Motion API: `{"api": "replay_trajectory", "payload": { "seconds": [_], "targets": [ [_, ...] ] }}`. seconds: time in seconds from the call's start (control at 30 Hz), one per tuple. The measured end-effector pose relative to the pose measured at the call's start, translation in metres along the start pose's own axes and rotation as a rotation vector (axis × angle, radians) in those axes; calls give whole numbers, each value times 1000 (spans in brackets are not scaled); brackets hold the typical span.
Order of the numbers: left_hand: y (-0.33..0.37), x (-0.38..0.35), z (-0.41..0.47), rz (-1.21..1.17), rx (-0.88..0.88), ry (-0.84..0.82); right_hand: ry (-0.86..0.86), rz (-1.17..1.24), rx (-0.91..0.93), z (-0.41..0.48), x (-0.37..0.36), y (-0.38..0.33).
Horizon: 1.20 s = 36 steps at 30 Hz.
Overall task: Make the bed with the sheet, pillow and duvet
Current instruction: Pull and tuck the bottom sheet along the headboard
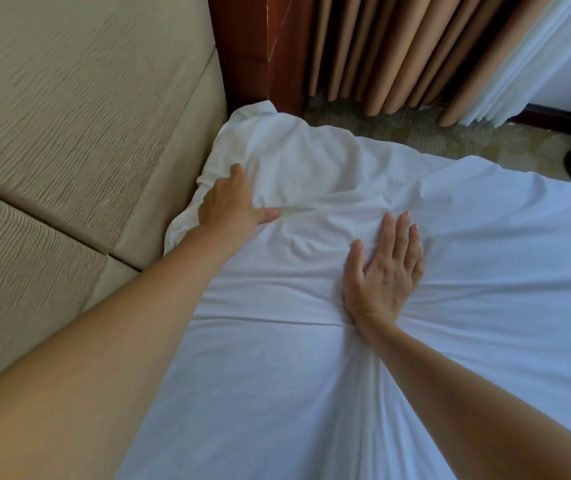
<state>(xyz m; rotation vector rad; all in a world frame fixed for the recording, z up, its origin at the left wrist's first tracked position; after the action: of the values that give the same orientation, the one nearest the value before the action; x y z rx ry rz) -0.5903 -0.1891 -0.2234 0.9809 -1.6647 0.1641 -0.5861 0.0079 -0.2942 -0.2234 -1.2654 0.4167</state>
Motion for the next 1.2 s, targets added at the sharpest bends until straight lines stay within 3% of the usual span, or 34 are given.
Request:
{"api": "replay_trajectory", "payload": {
  "seconds": [0.17, 0.4, 0.5, 0.57, 0.63, 0.8, 0.97, 1.07, 1.2],
  "targets": [
    [4, 1, 4, 90, -168, -48, -9, -27, 7, 0, 0, 0],
    [0, 22, 1, 48, -176, 358, -1, -24, 7, -1, 1, -1],
    [3, 19, 7, -5, -52, 205, 20, -17, 15, 0, 1, -2],
    [-2, 10, 5, -137, -27, 27, 23, -16, 20, -1, 1, -2],
    [-9, 5, 2, -149, -13, -43, 32, -17, 39, 0, 1, -4],
    [-8, 22, -14, 255, -152, 29, -5, 36, 130, -2, 16, -15],
    [-1, 69, 4, 851, -456, 235, 38, -1, 483, 19, 29, -46],
    [8, 61, 27, 990, -495, 214, 8, -49, 611, 25, 14, -38],
    [9, 26, 61, 957, -446, 86, -13, 42, 484, 28, -15, -18]
  ]
}}
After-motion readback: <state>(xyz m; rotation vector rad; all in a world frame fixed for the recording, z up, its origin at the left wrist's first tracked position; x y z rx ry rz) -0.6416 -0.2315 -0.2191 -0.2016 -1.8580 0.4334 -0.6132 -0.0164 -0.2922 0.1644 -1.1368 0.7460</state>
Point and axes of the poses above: each hand's wrist, its own z-axis towards the middle knuckle, its own x-axis out of the back of the hand, y = z × x, the point moved 1 cm from there along z, towards the middle knuckle, and after that the axes turned 9 degrees about x, right-handed, at the moved point
